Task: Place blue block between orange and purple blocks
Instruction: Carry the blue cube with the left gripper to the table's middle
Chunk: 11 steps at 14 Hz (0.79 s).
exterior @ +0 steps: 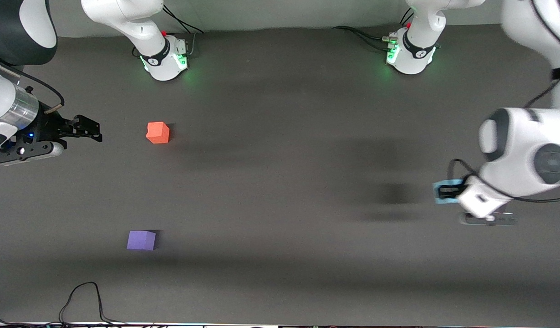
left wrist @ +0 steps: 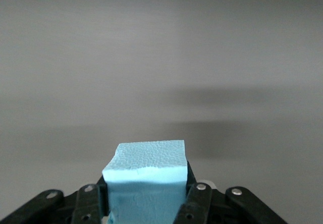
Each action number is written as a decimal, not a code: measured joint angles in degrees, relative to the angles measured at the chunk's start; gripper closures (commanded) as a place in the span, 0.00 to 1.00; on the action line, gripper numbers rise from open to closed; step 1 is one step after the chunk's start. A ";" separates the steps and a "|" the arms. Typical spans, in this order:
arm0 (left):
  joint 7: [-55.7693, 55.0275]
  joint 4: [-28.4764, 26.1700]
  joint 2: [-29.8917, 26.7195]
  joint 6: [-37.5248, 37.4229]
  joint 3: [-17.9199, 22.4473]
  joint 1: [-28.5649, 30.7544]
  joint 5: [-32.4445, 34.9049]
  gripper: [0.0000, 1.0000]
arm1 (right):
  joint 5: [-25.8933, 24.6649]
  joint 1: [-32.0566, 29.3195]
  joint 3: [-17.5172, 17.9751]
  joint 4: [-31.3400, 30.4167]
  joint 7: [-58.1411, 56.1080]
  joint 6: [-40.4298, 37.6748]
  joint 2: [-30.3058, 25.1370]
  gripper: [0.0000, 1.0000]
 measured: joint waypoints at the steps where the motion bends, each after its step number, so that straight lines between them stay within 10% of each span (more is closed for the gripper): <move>1: -5.83 0.40 0.13 0.01 -0.11 -4.12 -0.03 0.51 | 0.00 0.00 0.00 -0.01 0.00 0.00 0.00 0.00; 11: -39.79 22.01 18.52 0.96 -0.72 -34.11 0.86 0.52 | 0.00 0.00 0.00 -0.14 0.00 -0.01 0.02 0.00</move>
